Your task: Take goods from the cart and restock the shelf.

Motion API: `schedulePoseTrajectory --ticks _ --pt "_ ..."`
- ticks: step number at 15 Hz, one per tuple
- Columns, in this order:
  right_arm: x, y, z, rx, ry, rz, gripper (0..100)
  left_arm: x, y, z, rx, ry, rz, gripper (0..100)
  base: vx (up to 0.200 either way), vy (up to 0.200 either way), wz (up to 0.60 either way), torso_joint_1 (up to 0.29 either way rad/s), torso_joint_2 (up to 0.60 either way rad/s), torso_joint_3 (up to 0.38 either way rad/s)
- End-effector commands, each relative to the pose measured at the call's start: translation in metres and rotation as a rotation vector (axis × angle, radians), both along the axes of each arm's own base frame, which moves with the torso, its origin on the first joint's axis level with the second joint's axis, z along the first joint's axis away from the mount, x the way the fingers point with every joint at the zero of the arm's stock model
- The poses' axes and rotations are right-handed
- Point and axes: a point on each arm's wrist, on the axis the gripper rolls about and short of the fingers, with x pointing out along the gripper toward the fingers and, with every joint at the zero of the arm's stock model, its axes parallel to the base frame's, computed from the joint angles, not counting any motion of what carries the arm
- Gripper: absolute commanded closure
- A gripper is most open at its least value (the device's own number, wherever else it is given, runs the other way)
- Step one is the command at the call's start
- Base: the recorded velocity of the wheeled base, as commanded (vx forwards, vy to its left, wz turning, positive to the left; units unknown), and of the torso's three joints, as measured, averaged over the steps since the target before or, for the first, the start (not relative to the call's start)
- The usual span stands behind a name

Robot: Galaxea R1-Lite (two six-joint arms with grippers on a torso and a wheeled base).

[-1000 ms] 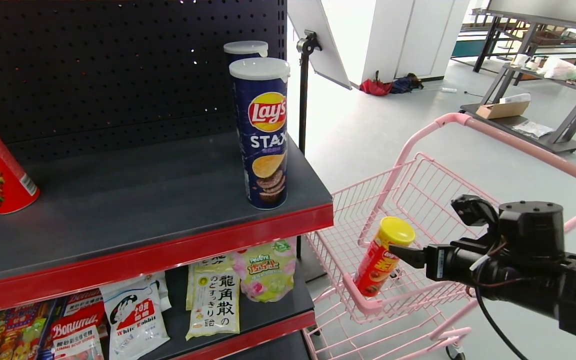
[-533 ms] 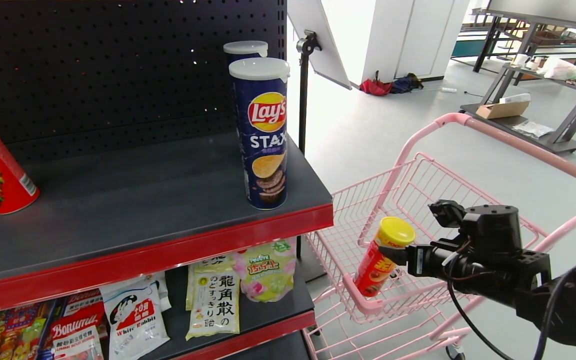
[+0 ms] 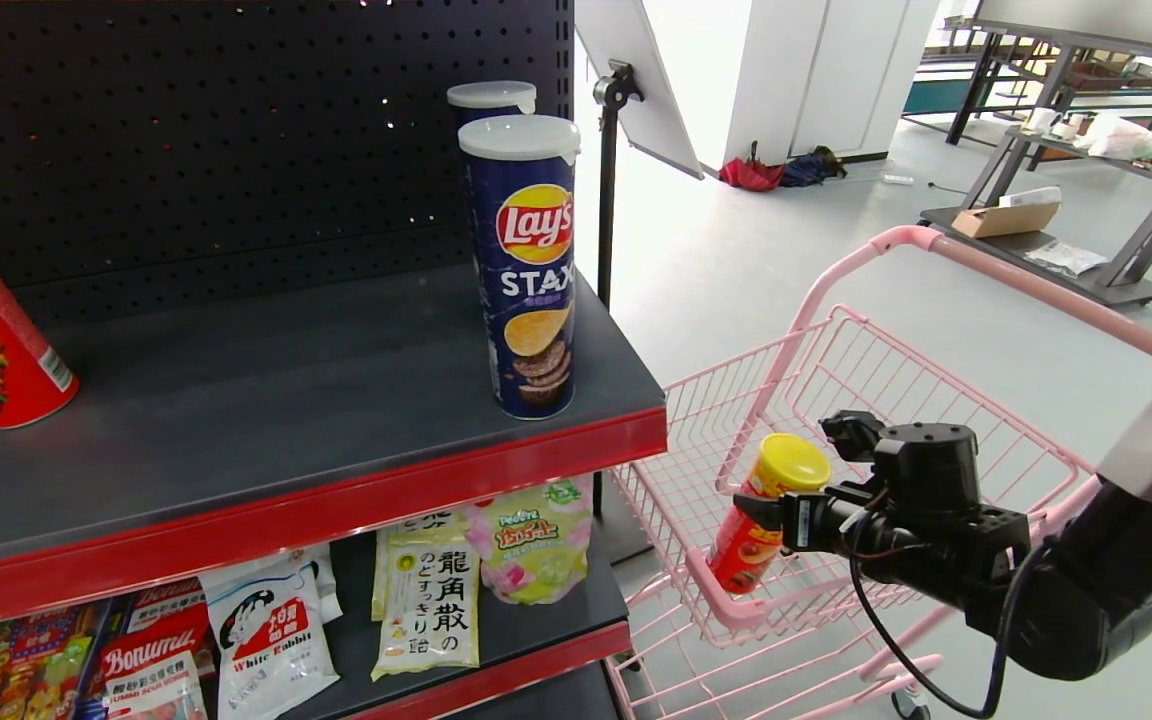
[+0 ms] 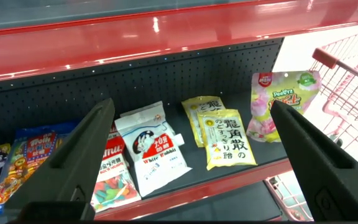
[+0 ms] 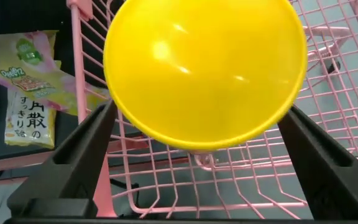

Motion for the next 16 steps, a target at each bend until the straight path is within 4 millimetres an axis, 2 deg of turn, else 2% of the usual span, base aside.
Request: schedulePoseTrajectory --ticks 1,7,8,14,15,16 --pt "0.003 0.005 -0.003 -0.001 0.002 0.009 0 0.000 0.000 0.000 0.000 0.000 0.001 0 0.000 0.000 0.00 0.000 0.00 0.000" --pt "0.010 0.013 -0.012 -0.022 0.003 -0.009 0 0.000 0.000 0.000 0.000 0.000 0.001 0 0.000 0.000 0.00 0.000 0.00 0.000" --pt "0.012 0.015 -0.013 -0.019 -0.022 -0.015 100 0.000 0.000 0.000 0.000 0.001 0.001 0 0.000 0.000 0.00 0.000 0.00 0.000" --pt "0.007 0.019 -0.017 -0.020 -0.026 -0.004 100 0.000 0.000 0.000 0.000 0.000 0.001 0 0.000 0.000 0.00 0.000 0.00 0.000" --pt "0.006 0.018 -0.016 -0.020 -0.032 -0.005 100 0.000 0.000 0.000 0.000 0.000 0.001 0 0.000 0.000 0.00 0.000 0.00 0.000" --pt "0.005 0.018 -0.002 -0.011 -0.075 -0.013 100 0.000 0.000 0.000 0.000 0.000 0.001 0 0.000 0.000 0.00 0.000 0.00 0.000"
